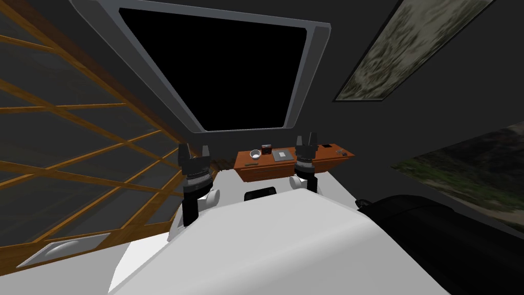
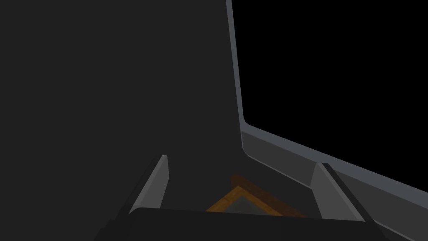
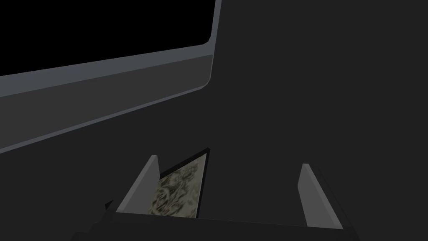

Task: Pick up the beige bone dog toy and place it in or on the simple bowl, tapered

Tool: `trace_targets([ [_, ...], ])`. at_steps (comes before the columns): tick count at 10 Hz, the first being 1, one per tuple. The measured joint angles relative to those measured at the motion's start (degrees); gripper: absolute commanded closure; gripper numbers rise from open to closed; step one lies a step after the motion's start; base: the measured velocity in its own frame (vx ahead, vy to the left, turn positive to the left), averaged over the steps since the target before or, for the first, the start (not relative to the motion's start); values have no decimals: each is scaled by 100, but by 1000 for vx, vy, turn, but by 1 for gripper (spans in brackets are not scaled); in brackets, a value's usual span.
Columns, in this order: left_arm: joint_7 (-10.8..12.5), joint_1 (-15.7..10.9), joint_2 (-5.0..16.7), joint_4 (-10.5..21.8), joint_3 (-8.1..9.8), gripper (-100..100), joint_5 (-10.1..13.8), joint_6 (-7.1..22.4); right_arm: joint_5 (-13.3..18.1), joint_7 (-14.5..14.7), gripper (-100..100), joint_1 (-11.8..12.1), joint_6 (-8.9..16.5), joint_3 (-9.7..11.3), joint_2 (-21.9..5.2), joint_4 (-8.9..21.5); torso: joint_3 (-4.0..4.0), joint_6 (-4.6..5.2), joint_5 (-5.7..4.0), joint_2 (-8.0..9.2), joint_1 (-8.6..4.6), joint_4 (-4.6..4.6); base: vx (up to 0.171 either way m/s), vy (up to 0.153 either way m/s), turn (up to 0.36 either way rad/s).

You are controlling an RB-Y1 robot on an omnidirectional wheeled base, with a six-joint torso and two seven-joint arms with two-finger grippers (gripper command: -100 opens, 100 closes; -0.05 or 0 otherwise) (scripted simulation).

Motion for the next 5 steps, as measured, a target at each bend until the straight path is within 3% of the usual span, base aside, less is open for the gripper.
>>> trace_targets([
  [5, -44, -585, 336, 773, 446, -100, 309, 486, 0, 0, 0, 0, 0, 0, 0, 0, 2, 0, 0, 3, 1, 1, -64, 21, -22],
])
